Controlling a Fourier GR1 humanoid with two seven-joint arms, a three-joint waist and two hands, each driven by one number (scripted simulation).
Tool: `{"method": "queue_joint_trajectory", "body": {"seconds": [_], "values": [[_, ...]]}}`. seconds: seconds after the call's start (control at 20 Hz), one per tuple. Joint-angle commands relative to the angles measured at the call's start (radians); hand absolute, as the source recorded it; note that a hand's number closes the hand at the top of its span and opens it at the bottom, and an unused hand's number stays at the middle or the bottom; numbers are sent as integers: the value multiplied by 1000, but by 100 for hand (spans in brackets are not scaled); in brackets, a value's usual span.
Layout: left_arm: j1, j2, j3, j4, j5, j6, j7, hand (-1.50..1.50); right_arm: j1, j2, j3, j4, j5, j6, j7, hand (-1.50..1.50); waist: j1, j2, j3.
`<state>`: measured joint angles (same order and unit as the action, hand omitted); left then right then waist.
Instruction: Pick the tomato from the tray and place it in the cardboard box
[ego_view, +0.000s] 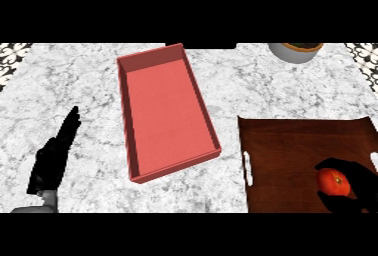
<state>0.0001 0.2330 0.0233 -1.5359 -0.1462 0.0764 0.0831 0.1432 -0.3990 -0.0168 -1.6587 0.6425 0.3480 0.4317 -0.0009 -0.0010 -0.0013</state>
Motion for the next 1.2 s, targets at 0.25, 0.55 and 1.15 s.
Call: {"method": "queue_joint_trajectory", "body": {"seconds": [0.25,0.55,1.15], "values": [[11,-19,-2,-70,-18,-4,75,0,48,9,15,-55,191,-182,-68,150,-2,0,1],[4,7,31,-41,-2,-46,46,0,-14,110,99,-66,351,-268,45,150,4,0,1],[47,-58,-26,-73,-69,5,24,0,-36,362,560,-422,792,-91,549,150,0,-2,1]]}}
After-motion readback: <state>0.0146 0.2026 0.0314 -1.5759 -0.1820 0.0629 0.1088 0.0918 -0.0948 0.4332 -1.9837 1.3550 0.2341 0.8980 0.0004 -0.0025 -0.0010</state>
